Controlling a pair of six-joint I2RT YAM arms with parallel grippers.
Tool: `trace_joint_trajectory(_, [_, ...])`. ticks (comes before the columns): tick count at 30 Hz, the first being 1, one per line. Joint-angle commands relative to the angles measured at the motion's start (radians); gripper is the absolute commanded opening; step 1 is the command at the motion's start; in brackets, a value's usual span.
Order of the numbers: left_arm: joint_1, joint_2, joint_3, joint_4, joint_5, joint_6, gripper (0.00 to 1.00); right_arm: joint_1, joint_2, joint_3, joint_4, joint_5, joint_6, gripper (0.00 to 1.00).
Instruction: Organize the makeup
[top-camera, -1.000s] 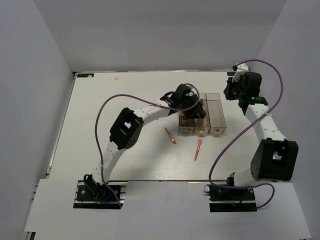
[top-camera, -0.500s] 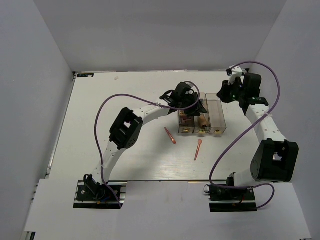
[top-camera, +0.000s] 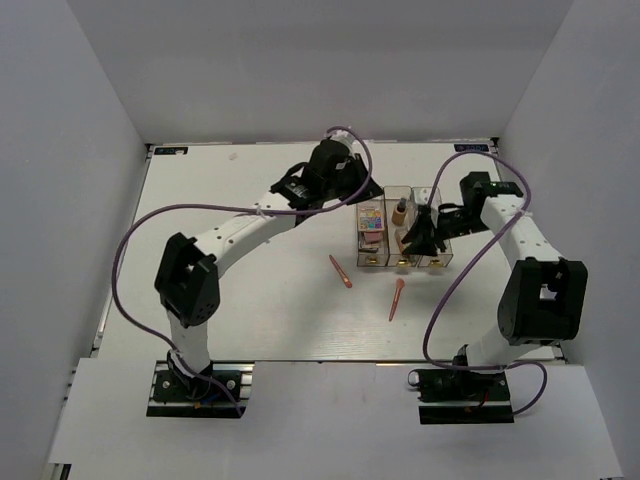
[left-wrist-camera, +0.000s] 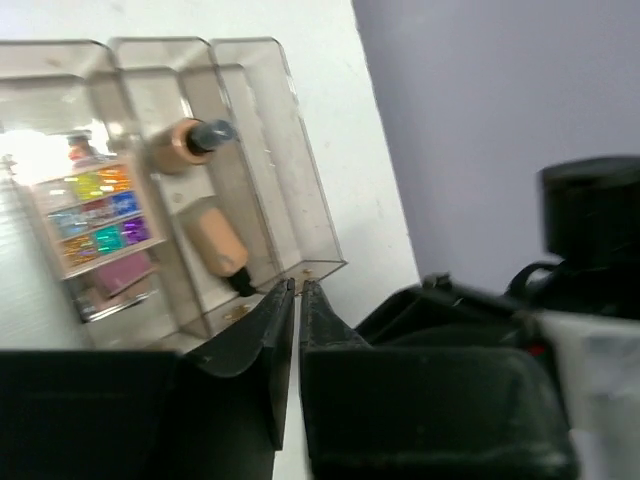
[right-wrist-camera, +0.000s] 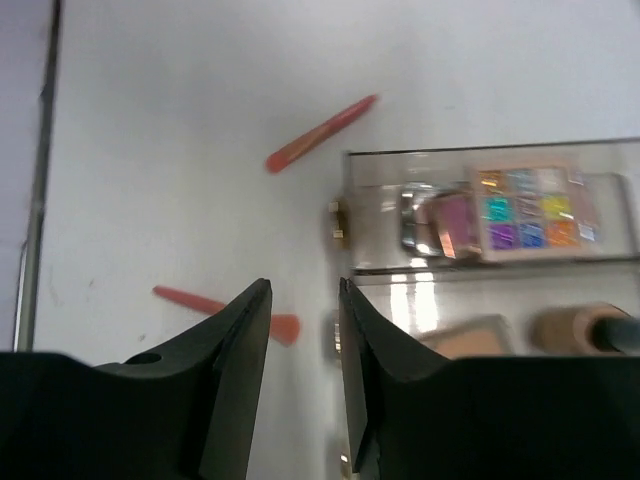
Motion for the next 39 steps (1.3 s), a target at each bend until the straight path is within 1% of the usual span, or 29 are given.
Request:
trace_joint_trajectory(1, [0.021, -0.095, -0.091, -0.075, -0.111, 0.045, 0.23, 0.067, -0.02, -0.067, -0.154, 0.056, -0.361, 0.4])
trace_joint_trajectory(2, [0.032, -0.112, -0.136, -0.089, -0.111, 0.044, 0.28, 0.076, -0.04, -0.087, -0.123, 0.076, -0.376, 0.41])
trace_joint_trajectory(3, [0.032, -0.126, -0.16, -0.113, -0.152, 0.036, 0.34, 0.099, -0.047, -0.123, -0.082, 0.098, -0.393, 0.43])
trace_joint_trajectory(4, [0.032, -0.158, -0.184, -0.124, -0.172, 0.033, 0.49, 0.127, -0.058, -0.124, -0.068, 0.122, -0.41, 0.44])
trace_joint_trajectory(5, [0.041, -0.173, -0.227, -0.142, -0.18, 0.029, 0.58, 0.156, -0.073, -0.156, -0.053, 0.165, -0.437, 0.47])
trace_joint_trajectory(7, [0.05, -0.213, -0.269, -0.161, -0.192, 0.015, 0.72, 0.202, -0.089, -0.203, 0.0, 0.236, -0.461, 0.49])
trace_joint_trajectory(8, [0.05, -0.222, -0.301, -0.184, -0.2, 0.009, 0.74, 0.226, -0.103, -0.22, 0.016, 0.257, -0.47, 0.5])
trace_joint_trajectory(9, [0.061, -0.23, -0.312, -0.195, -0.201, -0.005, 0.75, 0.237, -0.106, -0.233, 0.041, 0.3, -0.496, 0.51])
trace_joint_trajectory(11, [0.061, -0.25, -0.345, -0.219, -0.203, -0.019, 0.76, 0.279, -0.095, -0.256, 0.044, 0.338, -0.525, 0.52])
trace_joint_trajectory(15, [0.07, -0.276, -0.398, -0.218, -0.191, -0.056, 0.77, 0.315, -0.048, -0.244, -0.003, 0.429, -0.597, 0.53])
trace_joint_trajectory(18, [0.079, -0.267, -0.396, -0.232, -0.175, -0.07, 0.77, 0.345, -0.029, -0.266, -0.003, 0.504, -0.643, 0.52])
trace_joint_trajectory(23, [0.079, -0.213, -0.361, -0.304, -0.149, -0.105, 0.77, 0.372, 0.005, -0.308, 0.036, 0.593, -0.652, 0.51])
trace_joint_trajectory(35, [0.089, -0.186, -0.359, -0.299, -0.128, -0.111, 0.77, 0.438, 0.054, -0.36, 0.202, 0.656, -0.576, 0.49])
trace_joint_trajectory(36, [0.089, -0.177, -0.358, -0.299, -0.088, -0.111, 0.77, 0.438, 0.058, -0.357, 0.205, 0.656, -0.574, 0.49])
trace_joint_trajectory(39, [0.089, -0.157, -0.35, -0.296, -0.063, -0.114, 0.77, 0.45, 0.08, -0.354, 0.201, 0.662, -0.565, 0.48])
